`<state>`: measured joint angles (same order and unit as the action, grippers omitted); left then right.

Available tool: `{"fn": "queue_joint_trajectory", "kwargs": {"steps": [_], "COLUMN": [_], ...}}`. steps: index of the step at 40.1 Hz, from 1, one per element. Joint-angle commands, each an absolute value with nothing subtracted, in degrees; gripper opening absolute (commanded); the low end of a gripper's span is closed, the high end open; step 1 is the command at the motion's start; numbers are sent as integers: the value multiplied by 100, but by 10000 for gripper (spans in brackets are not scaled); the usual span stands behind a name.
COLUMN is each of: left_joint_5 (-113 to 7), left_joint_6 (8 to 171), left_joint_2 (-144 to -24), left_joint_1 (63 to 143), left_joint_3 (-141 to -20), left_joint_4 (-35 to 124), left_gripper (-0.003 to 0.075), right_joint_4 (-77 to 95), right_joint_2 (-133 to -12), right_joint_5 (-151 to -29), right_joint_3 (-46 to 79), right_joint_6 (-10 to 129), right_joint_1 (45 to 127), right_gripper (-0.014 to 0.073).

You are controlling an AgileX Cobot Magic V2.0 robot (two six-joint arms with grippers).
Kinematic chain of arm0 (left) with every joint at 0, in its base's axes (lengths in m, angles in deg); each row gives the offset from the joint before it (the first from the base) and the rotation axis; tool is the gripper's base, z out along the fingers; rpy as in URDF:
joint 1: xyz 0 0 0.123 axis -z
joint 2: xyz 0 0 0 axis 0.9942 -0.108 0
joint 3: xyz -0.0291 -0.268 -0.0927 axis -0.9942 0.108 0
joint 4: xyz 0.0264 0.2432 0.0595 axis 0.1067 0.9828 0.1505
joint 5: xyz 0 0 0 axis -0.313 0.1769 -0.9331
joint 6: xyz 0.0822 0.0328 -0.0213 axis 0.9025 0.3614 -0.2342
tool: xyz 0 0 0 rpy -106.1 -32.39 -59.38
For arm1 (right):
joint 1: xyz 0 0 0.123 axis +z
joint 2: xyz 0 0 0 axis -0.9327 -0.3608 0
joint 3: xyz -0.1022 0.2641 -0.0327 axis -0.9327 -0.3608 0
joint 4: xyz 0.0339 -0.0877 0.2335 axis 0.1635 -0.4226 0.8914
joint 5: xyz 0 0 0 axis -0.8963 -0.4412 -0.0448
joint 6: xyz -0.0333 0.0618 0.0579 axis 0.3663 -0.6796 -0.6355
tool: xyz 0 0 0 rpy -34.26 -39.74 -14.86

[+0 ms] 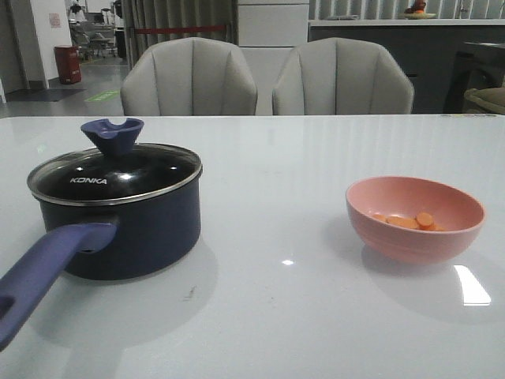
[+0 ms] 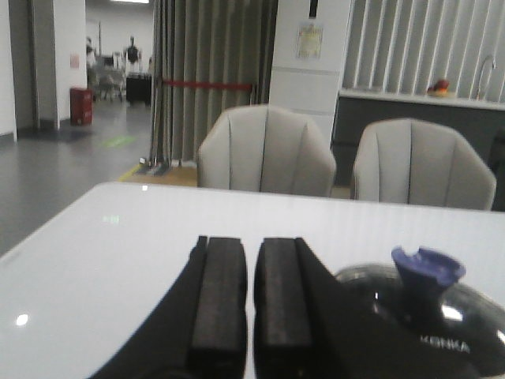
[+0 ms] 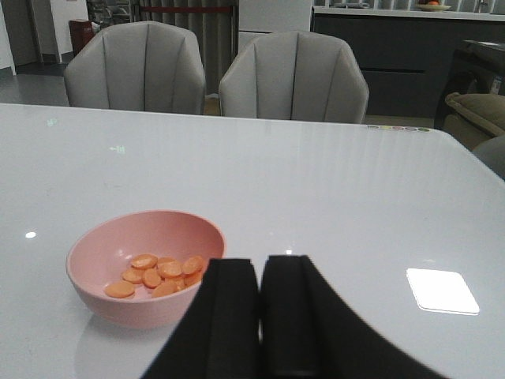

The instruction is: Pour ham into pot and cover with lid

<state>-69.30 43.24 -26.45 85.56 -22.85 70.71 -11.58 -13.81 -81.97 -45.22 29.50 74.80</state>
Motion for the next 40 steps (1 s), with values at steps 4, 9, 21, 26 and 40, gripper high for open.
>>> {"fn": "queue_joint_trajectory", "kwargs": {"steps": [4,9,21,26,40], "left_joint_5": [-8720,-8140,-5863,-4772,-4550], "left_joint_6": [4282,4282,4294,4294,4294], "left_joint_2": [-2661,-2731,-3943,-4434,-4931], "left_joint_1": [8539,8539,8539,8539,8539], "left_joint_3": [-2294,-2818,-4448,-4969,-5021], "left_joint_4": [7027,7071,6990,6563,6541], "left_gripper": [132,132,132,132,139], "right_joint_4": [-1250,-1250,-1250,-1250,-1250], "right_joint_2": [-1267,-1267,-1267,-1267,-1267], "right_joint_5": [-7733,-7733,-7733,-7733,-7733], "right_joint_3": [-4493,-4493,-4493,-4493,-4493], "right_joint_6": [2954,2954,2954,2954,2954], "right_joint_1": [7434,7434,7434,7434,7434], "right_gripper": [160,160,160,160,160]}}
